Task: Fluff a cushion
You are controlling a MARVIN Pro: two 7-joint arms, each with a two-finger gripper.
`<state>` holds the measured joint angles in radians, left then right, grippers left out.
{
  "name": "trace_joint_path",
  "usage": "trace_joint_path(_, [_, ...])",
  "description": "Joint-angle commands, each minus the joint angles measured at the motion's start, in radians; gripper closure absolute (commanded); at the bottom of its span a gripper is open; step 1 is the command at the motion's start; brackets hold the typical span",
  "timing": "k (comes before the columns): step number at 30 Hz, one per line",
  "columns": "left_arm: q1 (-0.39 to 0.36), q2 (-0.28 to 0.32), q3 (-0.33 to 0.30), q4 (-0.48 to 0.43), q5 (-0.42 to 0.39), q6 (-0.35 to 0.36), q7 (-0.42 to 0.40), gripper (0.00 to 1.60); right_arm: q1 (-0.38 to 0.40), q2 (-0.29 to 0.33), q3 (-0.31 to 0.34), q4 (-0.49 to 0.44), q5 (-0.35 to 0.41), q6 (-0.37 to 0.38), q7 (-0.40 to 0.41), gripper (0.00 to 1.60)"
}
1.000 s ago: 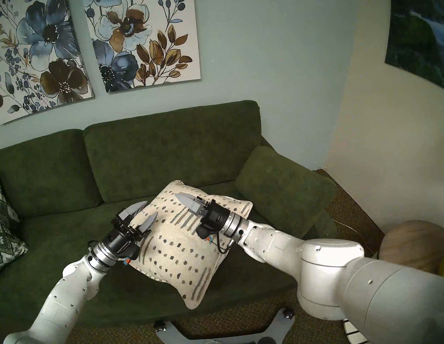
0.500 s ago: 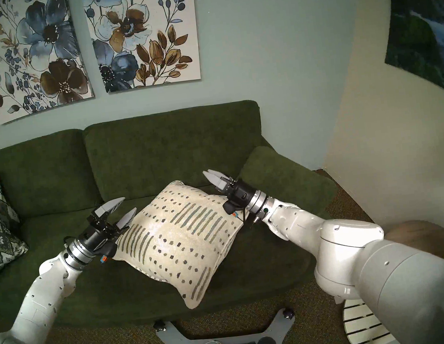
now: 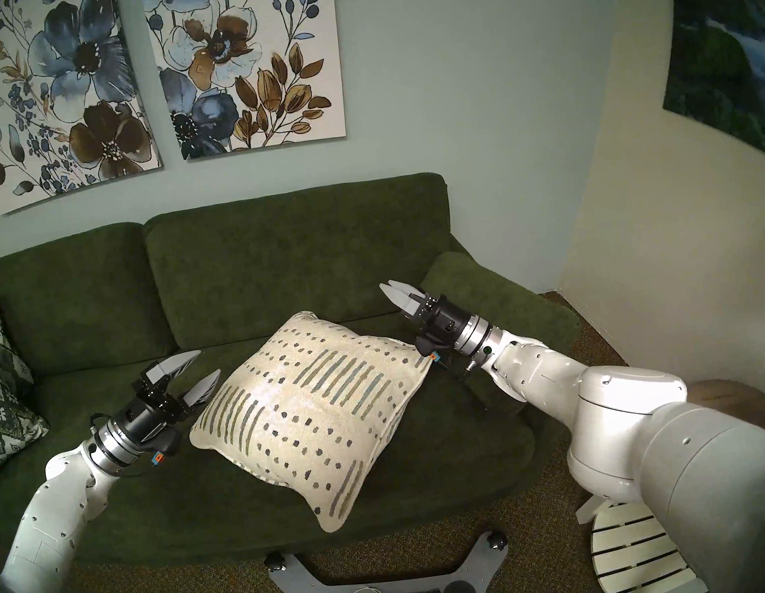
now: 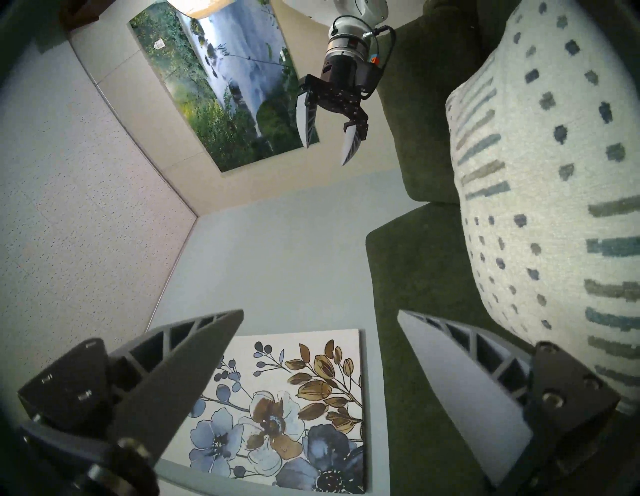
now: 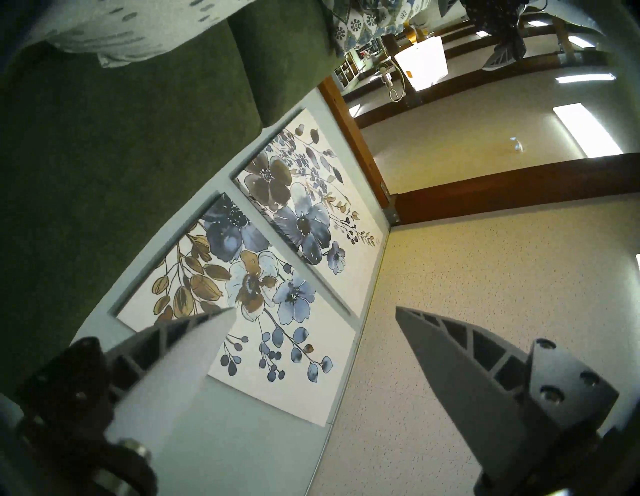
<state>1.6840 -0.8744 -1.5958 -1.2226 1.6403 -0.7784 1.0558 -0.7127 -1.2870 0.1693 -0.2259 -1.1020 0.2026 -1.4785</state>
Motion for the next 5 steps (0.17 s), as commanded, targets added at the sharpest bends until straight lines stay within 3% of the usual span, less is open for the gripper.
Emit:
trace_joint_path(1, [0.041, 0.016, -0.029, -0.064, -0.028, -0.015, 0.069, 0.00, 0.022, 0.033, 0.003, -0.030, -0.004, 0.003, -0.005, 0.00])
trace_joint_path(5, [0.073, 0.023, -0.047, -0.105, -0.042, -0.031, 0.052, 0.00, 0.022, 0.050, 0.003, -0.054, -0.012, 0.004, -0.005, 0.00])
